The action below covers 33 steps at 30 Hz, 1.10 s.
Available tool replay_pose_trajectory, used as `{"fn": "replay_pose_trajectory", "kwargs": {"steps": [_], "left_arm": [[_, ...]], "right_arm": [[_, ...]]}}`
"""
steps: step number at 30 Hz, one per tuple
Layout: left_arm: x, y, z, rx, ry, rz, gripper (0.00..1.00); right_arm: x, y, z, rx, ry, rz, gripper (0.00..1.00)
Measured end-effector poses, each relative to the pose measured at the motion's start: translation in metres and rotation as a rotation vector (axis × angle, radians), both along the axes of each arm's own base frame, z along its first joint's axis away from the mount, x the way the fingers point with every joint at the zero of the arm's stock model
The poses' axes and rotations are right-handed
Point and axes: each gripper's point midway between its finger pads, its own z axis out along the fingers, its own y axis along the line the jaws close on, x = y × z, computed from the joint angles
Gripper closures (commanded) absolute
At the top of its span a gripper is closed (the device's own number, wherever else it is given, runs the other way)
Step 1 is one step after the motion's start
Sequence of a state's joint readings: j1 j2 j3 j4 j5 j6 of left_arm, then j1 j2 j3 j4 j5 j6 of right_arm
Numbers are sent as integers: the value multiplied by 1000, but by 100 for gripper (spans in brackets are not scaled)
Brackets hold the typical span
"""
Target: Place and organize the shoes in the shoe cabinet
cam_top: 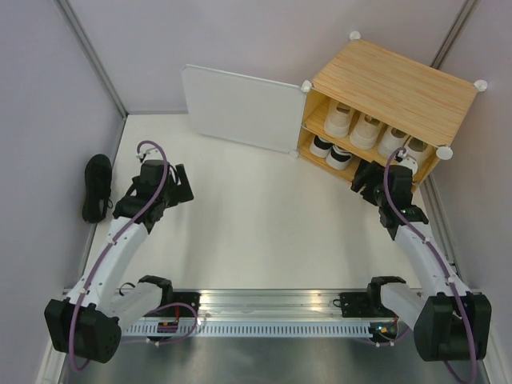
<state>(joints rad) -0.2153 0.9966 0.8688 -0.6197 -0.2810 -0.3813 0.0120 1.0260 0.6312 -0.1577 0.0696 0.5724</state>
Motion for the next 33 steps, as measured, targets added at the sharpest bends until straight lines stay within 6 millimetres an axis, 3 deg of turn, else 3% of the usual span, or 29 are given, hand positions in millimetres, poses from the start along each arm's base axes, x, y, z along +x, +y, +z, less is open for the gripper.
{"fn": "replay_pose_trajectory", "kwargs": {"steps": [5,9,13,17,21,24,28,33], "left_arm": [[2,0,-8,9,30,2,0],[3,2,-18,26,67,13,0],[3,16,-30,86,118,67,0],[7,53,-40,138,175,210,0],[2,122,-46,168,220,478,0],[-7,157,-52,172,246,628,0],[-13,178,-61,207,285,727,4],[-15,199,-59,290,293,823,9]], "right_arm": [[-27,10,21,-11,4,87,2],[-42,20,46,-4,-63,150,2],[-52,37,53,0,-84,230,2],[-63,62,53,2,-95,330,2],[-80,86,41,9,-91,432,2],[-93,101,24,17,-65,504,2],[-109,115,5,37,-31,573,2],[-119,123,6,56,-49,617,2]]}}
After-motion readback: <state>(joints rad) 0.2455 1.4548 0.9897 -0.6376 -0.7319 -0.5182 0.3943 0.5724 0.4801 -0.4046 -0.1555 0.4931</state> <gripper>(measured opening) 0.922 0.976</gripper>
